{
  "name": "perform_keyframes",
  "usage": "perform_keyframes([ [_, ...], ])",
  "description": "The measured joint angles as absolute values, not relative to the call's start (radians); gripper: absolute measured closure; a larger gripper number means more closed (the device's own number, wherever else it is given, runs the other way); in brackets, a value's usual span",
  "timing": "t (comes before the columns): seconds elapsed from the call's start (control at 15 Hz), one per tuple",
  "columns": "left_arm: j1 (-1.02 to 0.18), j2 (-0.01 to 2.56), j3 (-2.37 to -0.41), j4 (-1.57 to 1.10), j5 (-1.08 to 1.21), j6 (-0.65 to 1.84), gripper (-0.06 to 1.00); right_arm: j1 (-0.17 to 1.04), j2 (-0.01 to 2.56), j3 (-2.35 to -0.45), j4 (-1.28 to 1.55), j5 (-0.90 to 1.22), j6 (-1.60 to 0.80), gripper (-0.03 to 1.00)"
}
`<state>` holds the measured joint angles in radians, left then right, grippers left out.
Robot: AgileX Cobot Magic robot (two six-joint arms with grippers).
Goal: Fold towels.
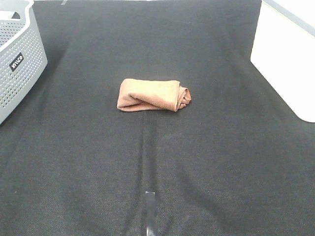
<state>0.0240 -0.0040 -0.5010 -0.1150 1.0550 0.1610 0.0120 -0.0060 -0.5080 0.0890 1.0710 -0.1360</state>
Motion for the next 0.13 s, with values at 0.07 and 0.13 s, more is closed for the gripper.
perform_keyframes([
  [0.07,0.024,-0.004,-0.501,-0.115,1.055,0.161,0.19,0.012,-0.006,-0.508,0.089,1.071,-0.136,0.29],
  [0.13,0.024,-0.004,-0.501,-0.115,1.055,0.161,0.19,0.012,-0.006,-0.508,0.089,1.071,-0.136,0.29],
])
